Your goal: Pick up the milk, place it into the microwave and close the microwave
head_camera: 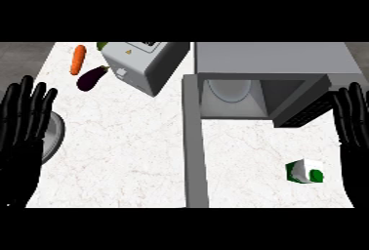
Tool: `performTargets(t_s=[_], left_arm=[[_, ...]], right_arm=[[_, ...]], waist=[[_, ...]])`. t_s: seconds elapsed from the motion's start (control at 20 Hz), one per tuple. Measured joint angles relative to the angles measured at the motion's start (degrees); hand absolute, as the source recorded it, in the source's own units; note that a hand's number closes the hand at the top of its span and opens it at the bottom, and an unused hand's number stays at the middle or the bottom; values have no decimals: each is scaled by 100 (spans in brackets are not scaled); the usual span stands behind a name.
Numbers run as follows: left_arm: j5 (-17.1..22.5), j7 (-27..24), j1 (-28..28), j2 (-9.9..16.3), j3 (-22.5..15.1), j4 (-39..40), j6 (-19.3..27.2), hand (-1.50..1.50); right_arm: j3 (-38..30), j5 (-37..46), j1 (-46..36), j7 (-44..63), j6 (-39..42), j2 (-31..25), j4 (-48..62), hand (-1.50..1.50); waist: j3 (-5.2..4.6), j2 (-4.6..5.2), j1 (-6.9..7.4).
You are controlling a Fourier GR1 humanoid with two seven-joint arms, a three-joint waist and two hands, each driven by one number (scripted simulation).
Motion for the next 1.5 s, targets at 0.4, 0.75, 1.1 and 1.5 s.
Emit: performTargets(t_s=[0.4, 0.75, 1.1, 1.5], left_arm=[[454, 162, -205, -2, 523, 393, 19, -150], [1015, 477, 455, 35, 888, -107, -185, -150], [1579, 455, 1154, 91, 1309, -550, -639, -150], [2142, 488, 1689, 91, 1813, -895, -1104, -150]], right_arm=[[-172, -899, 647, 35, 894, -355, -603, -150], [-265, -1234, 1668, 20, 1527, -430, -1215, -150], [-434, -864, 2238, -287, 1681, -176, -1234, -150], [-708, -688, 2271, -363, 1828, -56, -810, -150]], waist=[[43, -103, -56], [47, -122, -36], [48, -122, -26], [49, -118, -8]])
